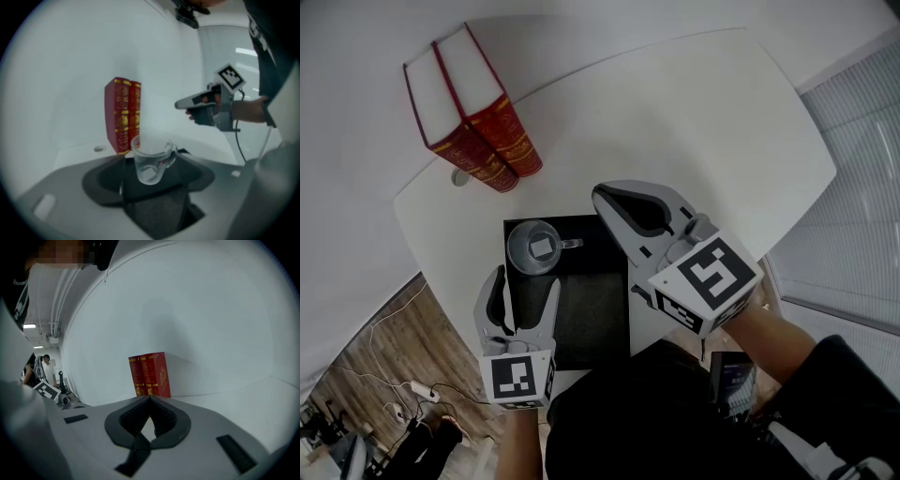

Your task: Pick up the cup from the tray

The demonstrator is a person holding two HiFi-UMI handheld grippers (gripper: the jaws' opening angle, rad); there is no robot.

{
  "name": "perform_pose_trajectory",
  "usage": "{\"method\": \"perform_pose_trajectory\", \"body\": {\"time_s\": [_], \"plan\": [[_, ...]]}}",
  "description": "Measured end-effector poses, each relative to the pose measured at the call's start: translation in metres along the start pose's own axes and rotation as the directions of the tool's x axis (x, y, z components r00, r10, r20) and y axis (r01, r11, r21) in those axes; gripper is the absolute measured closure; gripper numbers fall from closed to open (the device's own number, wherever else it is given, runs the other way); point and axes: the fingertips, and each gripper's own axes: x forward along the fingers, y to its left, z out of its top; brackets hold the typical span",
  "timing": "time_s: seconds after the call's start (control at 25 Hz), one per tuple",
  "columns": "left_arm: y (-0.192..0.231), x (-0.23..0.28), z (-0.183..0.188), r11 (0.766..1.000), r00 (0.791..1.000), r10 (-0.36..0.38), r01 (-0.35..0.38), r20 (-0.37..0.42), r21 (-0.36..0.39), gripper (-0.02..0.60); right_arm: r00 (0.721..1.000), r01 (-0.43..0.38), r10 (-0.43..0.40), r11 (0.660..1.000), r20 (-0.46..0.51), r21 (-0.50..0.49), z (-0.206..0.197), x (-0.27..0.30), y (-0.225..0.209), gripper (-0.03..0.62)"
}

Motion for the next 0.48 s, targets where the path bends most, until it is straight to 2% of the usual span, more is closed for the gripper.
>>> {"method": "perform_pose_trajectory", "body": {"time_s": [0.28,0.48], "plan": [[-0.003,0.015,-0.007,0.999,1.000,-0.017,0.017,-0.001,0.035,0.158,1.000,0.006,-0.006,1.000,-0.008,0.001,-0.003,0.002,-0.003,0.580],[-0.001,0.027,-0.010,0.998,1.000,-0.028,0.029,-0.012,0.061,0.146,1.000,0.013,-0.013,1.000,-0.013,0.002,-0.004,0.003,-0.007,0.580]]}}
